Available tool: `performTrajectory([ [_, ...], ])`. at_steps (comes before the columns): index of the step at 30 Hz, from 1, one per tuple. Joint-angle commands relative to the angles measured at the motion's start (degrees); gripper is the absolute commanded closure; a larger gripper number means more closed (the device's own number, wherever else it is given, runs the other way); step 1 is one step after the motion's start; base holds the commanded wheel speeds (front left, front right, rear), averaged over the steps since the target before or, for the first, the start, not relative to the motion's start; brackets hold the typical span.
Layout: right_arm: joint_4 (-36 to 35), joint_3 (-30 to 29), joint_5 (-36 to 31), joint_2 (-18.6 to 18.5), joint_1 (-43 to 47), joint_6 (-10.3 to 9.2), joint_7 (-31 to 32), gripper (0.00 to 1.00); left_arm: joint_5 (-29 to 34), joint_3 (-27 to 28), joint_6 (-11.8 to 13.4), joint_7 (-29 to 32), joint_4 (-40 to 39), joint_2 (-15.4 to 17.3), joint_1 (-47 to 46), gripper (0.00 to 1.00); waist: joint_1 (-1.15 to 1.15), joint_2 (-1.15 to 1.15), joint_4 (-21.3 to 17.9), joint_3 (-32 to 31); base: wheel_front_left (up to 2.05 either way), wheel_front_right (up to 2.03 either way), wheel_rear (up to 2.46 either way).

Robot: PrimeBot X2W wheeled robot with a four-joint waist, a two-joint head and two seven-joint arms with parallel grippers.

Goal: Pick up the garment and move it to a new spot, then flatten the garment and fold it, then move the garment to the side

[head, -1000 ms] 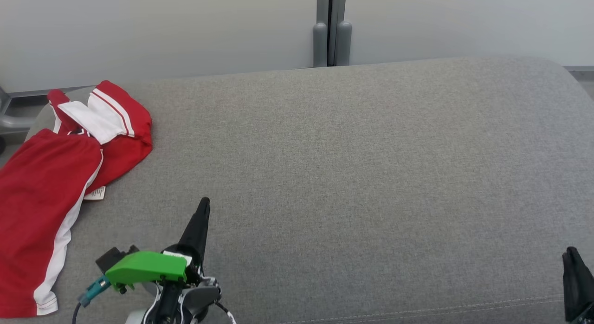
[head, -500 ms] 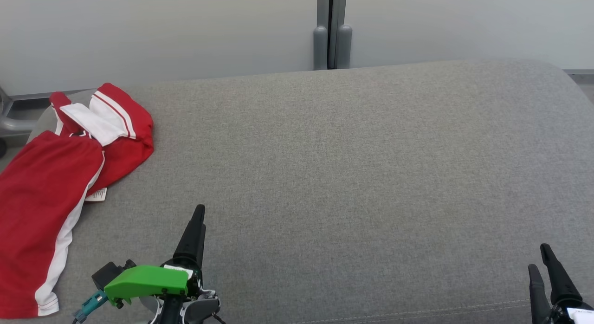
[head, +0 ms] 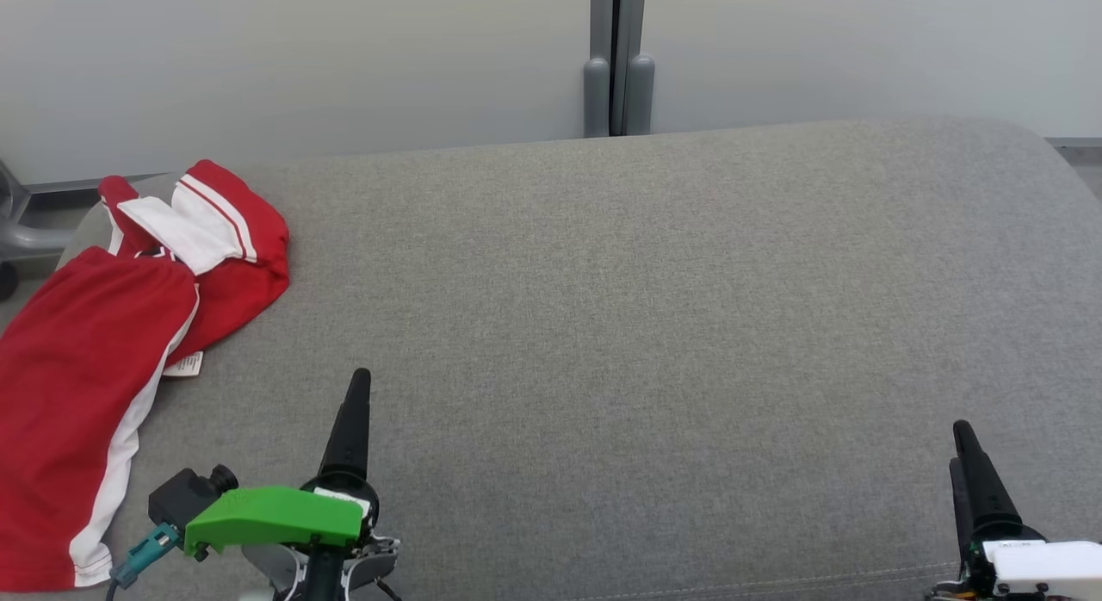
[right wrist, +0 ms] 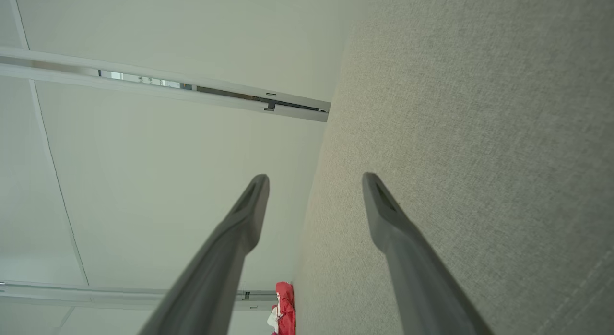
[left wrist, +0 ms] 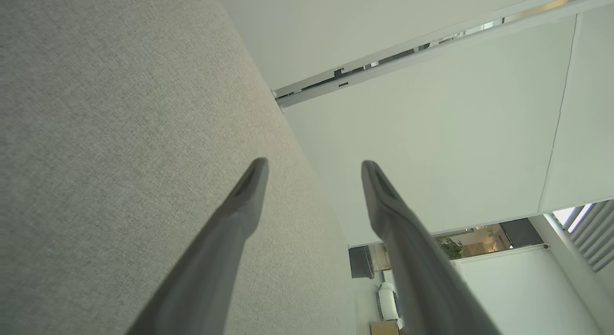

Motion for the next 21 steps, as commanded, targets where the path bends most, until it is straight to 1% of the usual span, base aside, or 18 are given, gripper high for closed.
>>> performTrajectory([
  [1,-0.54,0.56,-1.91,-0.56,-1.31,0.01,-0.46,0.00,2.24,0.29,0.28,-0.49,-1.45,0.08,-0.49,0.00,0.00,0.00,0.02,-0.06,0.00,0.00,0.00],
  [6,-0.55,2.55,-8.59,-0.62,-2.26,0.01,-1.60,0.00,9.66,0.42,0.92,-1.42,-2.52,0.09,0.35,0.00,0.00,0.00,0.15,-0.35,0.00,0.00,0.00],
  [7,-0.62,3.31,-11.10,-0.64,-2.55,0.01,-2.03,0.00,12.87,0.51,1.11,-1.75,-2.84,0.09,0.63,0.00,0.00,0.00,0.20,-0.46,0.00,0.00,0.00],
  [11,-0.70,4.84,-16.11,-0.66,-3.09,0.01,-2.87,0.00,19.13,0.71,1.50,-2.46,-3.45,0.27,1.24,0.00,0.00,0.00,0.27,-0.66,0.00,0.00,0.00],
  [16,-0.78,6.81,-22.85,-0.71,-3.69,0.01,-3.88,0.00,27.28,0.48,2.42,-3.29,-3.96,1.69,2.00,0.00,0.00,0.00,0.26,-0.86,0.00,0.00,0.00],
  [21,-0.53,8.46,-29.69,-0.76,-4.06,0.02,-4.84,0.00,33.87,0.11,3.71,-4.07,-4.10,3.08,3.04,0.00,0.00,0.00,0.29,-1.04,0.00,0.00,0.00],
])
